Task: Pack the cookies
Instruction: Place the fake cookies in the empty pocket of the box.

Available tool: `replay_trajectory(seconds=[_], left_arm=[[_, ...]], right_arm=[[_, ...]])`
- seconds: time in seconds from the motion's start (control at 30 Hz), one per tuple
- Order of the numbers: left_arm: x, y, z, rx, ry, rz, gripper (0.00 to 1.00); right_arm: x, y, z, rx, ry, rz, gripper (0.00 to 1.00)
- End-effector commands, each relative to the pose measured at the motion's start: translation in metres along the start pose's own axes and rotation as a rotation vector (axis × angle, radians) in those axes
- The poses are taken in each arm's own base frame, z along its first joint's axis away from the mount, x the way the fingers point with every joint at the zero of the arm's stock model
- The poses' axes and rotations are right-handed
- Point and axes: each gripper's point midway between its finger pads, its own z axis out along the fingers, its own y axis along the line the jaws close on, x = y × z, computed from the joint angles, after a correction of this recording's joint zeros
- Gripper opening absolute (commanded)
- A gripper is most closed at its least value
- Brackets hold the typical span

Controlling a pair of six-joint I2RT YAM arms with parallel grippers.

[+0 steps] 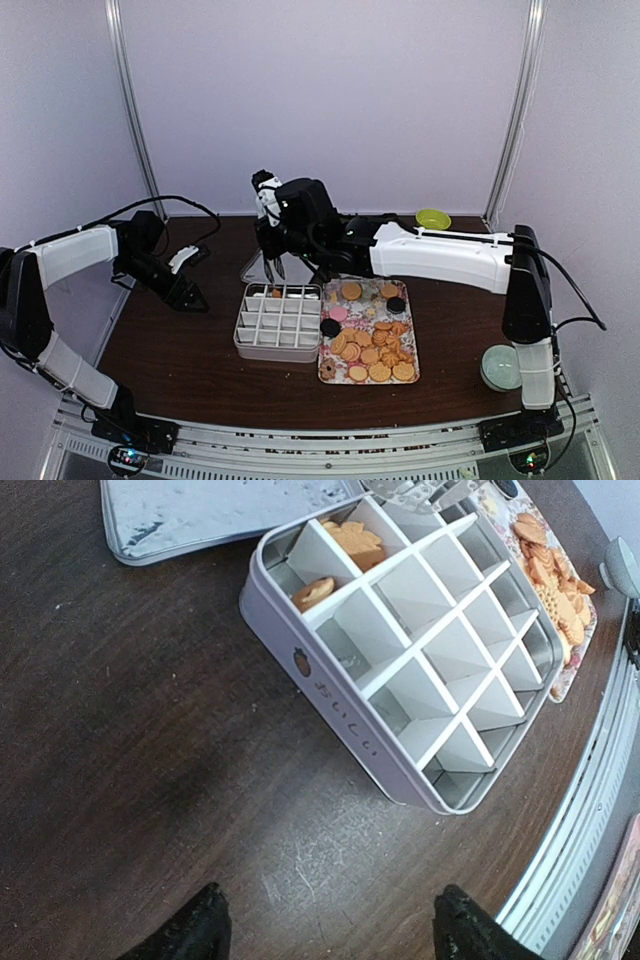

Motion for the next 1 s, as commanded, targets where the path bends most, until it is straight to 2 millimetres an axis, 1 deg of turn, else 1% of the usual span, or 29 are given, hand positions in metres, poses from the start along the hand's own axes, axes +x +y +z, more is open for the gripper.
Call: replay_trajectory(seconds=[0.0,0.1,0.2,0.27,0.3,0.33,0.37,0.4,0.53,0.57,0.7,0.83,0.97], left_arm=[[-0.014,-0.006,-0.012,0.0,-0.051,0.036,0.72],[-0.013,-0.007,-0.013,-0.002,-0.05,0.037,0.72],[-0.012,-0.007,-0.013,-0.006,-0.047,0.037,0.72],[-0.013,-0.007,-0.013,-0.005,-0.047,0.04,0.72],[-0.013,-0.007,-0.013,-0.004,-0.048,0.038,0.72],[-0.014,-0.007,-0.013,-0.002,-0.049,0.039,0.72],[-0.014,-0.006,-0.013,-0.002,-0.049,0.037,0.72],[-0.015,-0.006,-0.013,-0.001,-0.049,0.036,0.72],[-0.017,-0.006,-0.014,0.0,-0.052,0.037,0.72],[-0.018,-0.006,-0.014,-0.002,-0.054,0.038,0.72],[-0.019,-0.006,-0.015,-0.003,-0.056,0.04,0.72],[-0.02,-0.005,-0.015,-0.003,-0.056,0.034,0.72],[-0.022,-0.005,-0.016,-0.001,-0.06,0.029,0.72]], right_arm=[[-0.058,-0.01,-0.033,-0.003,-0.13,0.076,0.31],[-0.06,-0.014,-0.039,0.006,-0.127,0.08,0.28],[-0.061,-0.024,-0.056,0.022,-0.135,0.077,0.28],[-0.061,-0.033,-0.072,0.034,-0.136,0.075,0.28],[-0.056,-0.037,-0.079,0.041,-0.127,0.071,0.28],[-0.055,-0.043,-0.089,0.047,-0.124,0.074,0.28],[-0.053,-0.048,-0.103,0.047,-0.126,0.083,0.28],[-0.047,-0.054,-0.113,0.052,-0.118,0.09,0.28],[-0.004,-0.072,-0.15,0.066,-0.054,0.117,0.29],[0.013,-0.074,-0.158,0.07,-0.023,0.116,0.29],[0.049,-0.082,-0.19,0.076,0.031,0.148,0.3],[0.074,-0.085,-0.209,0.087,0.064,0.188,0.32],[0.086,-0.083,-0.215,0.09,0.074,0.205,0.32]])
